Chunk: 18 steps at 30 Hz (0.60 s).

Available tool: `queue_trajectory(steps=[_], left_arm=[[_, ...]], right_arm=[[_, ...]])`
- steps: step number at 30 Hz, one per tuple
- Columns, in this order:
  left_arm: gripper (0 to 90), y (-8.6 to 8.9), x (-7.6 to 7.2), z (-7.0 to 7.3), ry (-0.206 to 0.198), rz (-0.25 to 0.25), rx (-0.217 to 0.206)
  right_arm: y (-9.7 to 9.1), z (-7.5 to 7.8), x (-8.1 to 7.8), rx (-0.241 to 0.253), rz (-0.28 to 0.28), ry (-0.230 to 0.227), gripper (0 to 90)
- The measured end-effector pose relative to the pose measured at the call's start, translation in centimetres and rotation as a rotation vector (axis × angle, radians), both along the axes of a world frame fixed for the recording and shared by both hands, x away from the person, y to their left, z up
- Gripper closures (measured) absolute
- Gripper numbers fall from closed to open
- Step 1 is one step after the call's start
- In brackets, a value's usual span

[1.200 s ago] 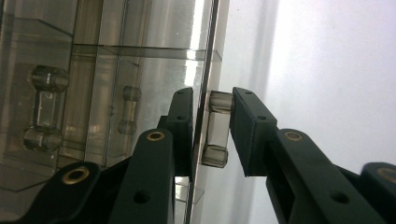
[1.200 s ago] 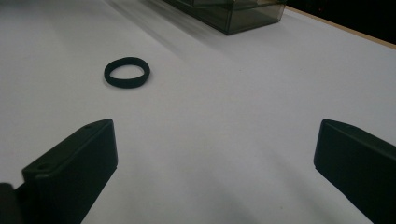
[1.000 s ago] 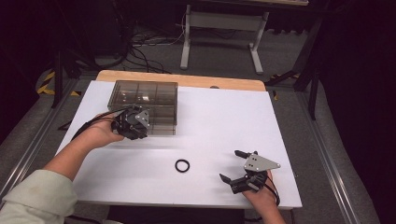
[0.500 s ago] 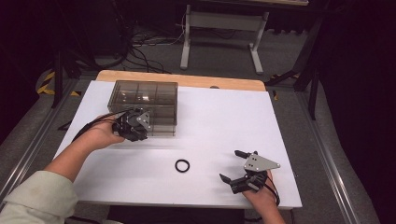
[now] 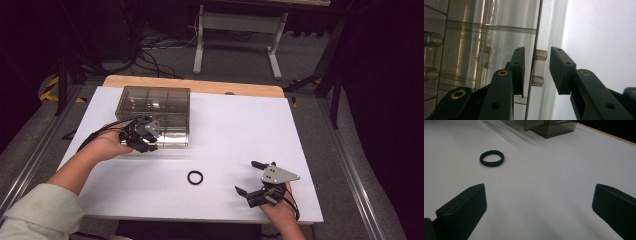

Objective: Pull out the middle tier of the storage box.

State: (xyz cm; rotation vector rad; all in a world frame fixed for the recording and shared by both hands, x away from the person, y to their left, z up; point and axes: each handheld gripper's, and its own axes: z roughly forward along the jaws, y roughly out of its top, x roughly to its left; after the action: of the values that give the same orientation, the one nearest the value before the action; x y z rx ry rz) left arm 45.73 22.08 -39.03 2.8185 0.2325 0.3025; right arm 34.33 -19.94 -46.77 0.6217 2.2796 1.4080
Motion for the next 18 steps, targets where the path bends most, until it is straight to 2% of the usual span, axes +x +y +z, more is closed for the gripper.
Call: queue_trajectory(steps=[1,3,4,5,7,14,15,16,18], left_arm=[[64.9,0.0,0.0,0.0,0.000,0.000,0.000],[64.0,0.1,-0.1,0.3,-0.001,0.005,-0.026],[62.2,0.2,-0.2,0.7,-0.001,0.011,-0.055],[61.3,0.2,-0.2,0.7,-0.001,0.011,-0.055],[58.9,0.3,-0.4,1.0,-0.002,0.015,-0.081],[54.4,0.1,-1.5,2.5,-0.032,0.015,-0.168],[54.0,0.1,-1.5,2.5,-0.032,0.015,-0.168],[53.6,0.0,-1.8,2.7,-0.035,0.015,-0.196],[53.5,-0.2,-2.2,2.8,-0.044,0.014,-0.207]], right_arm=[[0.0,0.0,0.0,0.000,0.000,0.000,0.3],[0.0,0.0,0.0,0.002,-0.001,0.001,0.3],[0.0,0.0,0.0,0.002,-0.001,0.000,0.3],[0.0,0.0,0.0,0.002,-0.001,0.000,0.3],[0.0,0.0,0.0,0.002,-0.002,-0.001,0.3],[0.0,0.0,0.0,0.003,-0.004,0.002,0.3],[0.0,0.0,0.0,0.003,-0.004,0.002,0.3],[0.0,0.0,0.0,0.002,-0.002,0.001,0.3],[0.0,0.0,0.0,0.002,-0.002,0.001,0.3]])
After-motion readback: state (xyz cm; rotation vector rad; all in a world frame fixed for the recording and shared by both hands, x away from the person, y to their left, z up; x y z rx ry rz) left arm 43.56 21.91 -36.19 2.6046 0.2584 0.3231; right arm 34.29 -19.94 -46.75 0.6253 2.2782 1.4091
